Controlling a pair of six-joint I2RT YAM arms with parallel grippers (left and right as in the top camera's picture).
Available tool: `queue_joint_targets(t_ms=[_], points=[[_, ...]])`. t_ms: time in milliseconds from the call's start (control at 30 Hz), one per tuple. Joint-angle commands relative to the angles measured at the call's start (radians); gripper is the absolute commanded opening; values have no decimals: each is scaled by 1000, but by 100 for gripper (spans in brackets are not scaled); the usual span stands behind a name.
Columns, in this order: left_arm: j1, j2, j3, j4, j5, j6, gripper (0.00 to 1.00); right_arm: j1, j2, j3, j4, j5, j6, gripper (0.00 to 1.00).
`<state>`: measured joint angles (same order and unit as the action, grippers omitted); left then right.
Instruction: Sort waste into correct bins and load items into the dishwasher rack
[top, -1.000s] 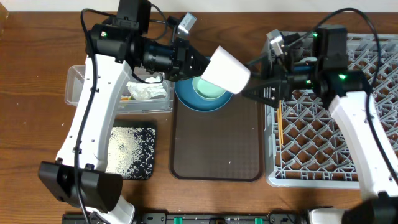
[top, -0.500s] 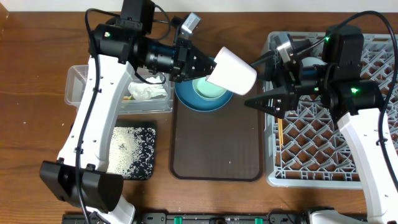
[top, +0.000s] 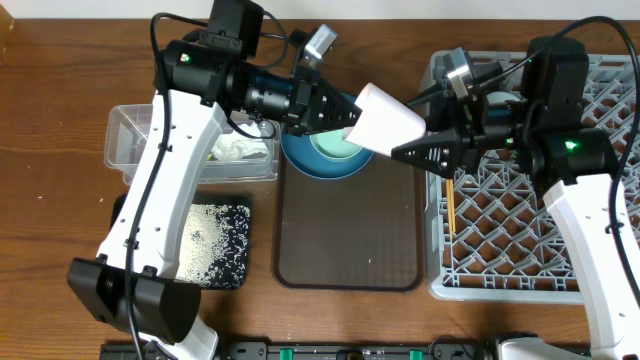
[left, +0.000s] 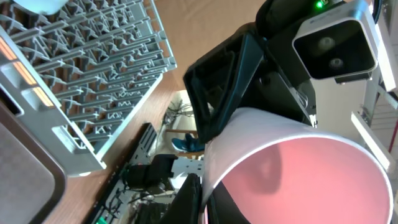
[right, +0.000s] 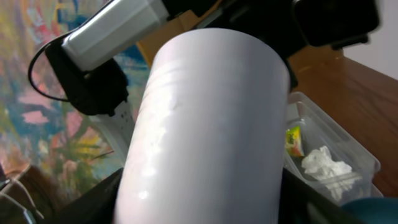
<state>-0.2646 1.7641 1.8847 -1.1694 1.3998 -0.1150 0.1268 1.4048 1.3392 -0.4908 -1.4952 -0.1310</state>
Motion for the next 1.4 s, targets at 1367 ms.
queue_joint_targets(t_ms=[1367], points=[[213,7,-34,-205,-766,18,43,16,-10,3,-618,1560,251,34]])
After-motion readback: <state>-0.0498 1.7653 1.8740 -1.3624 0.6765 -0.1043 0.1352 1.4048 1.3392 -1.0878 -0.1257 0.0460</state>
